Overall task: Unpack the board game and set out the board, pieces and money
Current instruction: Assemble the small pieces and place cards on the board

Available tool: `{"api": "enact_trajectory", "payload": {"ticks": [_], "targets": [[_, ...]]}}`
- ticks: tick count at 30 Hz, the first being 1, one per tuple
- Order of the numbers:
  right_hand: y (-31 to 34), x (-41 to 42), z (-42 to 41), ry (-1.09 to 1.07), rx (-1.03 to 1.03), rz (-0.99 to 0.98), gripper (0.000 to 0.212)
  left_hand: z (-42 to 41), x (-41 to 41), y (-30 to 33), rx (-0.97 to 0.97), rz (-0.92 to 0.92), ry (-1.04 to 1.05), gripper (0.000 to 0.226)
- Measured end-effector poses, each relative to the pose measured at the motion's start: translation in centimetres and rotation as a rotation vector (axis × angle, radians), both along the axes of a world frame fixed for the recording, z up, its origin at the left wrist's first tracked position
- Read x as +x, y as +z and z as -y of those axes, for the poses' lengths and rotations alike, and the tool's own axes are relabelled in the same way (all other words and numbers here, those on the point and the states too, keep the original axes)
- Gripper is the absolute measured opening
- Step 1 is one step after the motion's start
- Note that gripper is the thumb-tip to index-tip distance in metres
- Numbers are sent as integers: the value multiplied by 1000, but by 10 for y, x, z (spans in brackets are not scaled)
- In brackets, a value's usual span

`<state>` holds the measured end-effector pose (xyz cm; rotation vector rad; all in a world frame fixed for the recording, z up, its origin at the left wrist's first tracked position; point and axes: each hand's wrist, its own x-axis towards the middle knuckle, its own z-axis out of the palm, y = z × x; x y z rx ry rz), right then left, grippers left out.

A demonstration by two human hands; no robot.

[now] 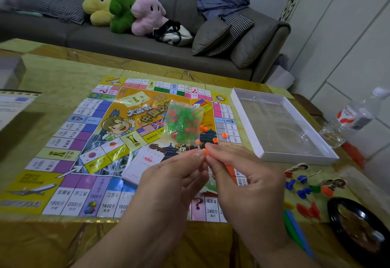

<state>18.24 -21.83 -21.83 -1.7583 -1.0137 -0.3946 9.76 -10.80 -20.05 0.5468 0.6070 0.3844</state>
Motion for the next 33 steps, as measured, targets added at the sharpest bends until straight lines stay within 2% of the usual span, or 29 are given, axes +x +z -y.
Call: {"api": "enact_trajectory", "payload": {"ticks": [3,5,12,19,24,30,33], "targets": [[-2,-1,1,-36,-32,151,25,0,1,1,52,-28,21,20],[-1,-2,1,-52,-48,184,26,0,0,3,89,-46,35,21],[15,-3,4,-33,-99,-53,33,0,-2,4,174,-71,2,28],[14,-2,5,26,-272,-17,53,-3,-2,6,156,-65,-53,33],[14,4,6,-13,-238,89,37,-3,-1,2,176,-115,-109,16],[15,10,11,-21,-286,244,39,-4,0,3,144,-97,-191,28],[18,9,9,44,-399,148,47,-7,0,0,186,-110,-141,28]]}}
